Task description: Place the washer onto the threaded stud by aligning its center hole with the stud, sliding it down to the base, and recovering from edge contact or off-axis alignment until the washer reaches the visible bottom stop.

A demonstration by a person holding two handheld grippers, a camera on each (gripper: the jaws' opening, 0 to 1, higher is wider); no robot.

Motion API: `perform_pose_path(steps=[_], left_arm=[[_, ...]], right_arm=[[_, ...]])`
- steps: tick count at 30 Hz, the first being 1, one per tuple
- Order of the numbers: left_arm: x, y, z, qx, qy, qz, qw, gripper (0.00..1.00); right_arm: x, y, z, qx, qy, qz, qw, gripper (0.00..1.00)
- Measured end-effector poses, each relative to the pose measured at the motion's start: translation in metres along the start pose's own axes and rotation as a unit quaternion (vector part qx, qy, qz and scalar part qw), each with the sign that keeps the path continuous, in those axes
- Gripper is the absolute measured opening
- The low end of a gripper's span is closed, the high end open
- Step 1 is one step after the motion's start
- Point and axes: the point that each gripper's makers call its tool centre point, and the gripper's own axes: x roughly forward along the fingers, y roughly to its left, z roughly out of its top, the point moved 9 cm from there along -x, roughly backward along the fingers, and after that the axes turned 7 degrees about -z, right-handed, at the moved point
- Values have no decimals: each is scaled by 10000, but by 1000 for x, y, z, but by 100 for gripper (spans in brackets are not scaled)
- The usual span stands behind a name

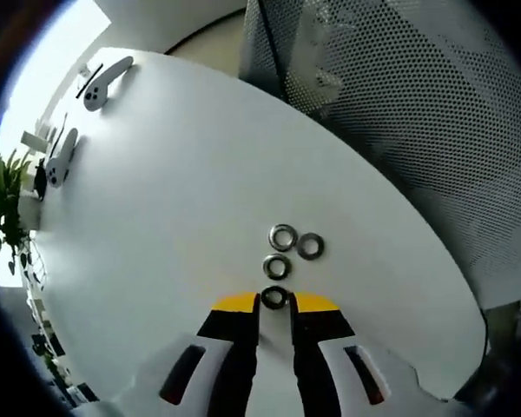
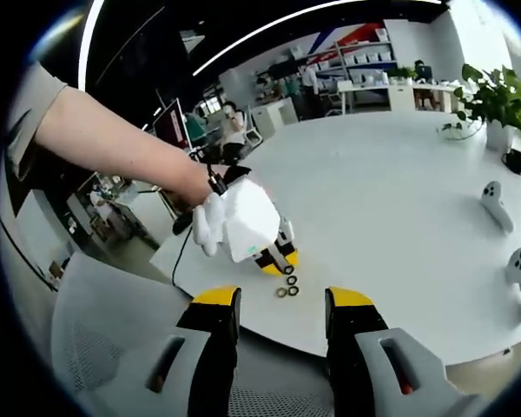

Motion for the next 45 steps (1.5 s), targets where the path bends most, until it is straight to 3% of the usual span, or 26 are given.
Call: perform_pose_path(steps=[5, 7, 18, 29, 34, 45], left_arm=[[-1, 1, -1, -33, -32, -62, 10000, 10], [0, 2, -1, -260, -64, -126, 9996, 10], [0, 2, -1, -172, -49, -204, 9996, 12], [0, 0, -4, -178, -64, -127, 9997, 12], [0, -3, -7, -298, -206, -20, 9993, 10], [0, -3, -3, -491, -72, -3, 9988, 8]], right_arm=[[-1, 0, 1, 27, -32, -2, 10000, 41], [-1, 0, 0, 22, -33, 3, 10000, 41], [-1, 0, 0, 42, -47, -5, 10000, 41], [0, -1, 0, 45, -52, 2, 10000, 41], [0, 0, 1, 31, -42, 17, 10000, 41], [0, 0, 0, 37, -21, 11, 10000, 41]])
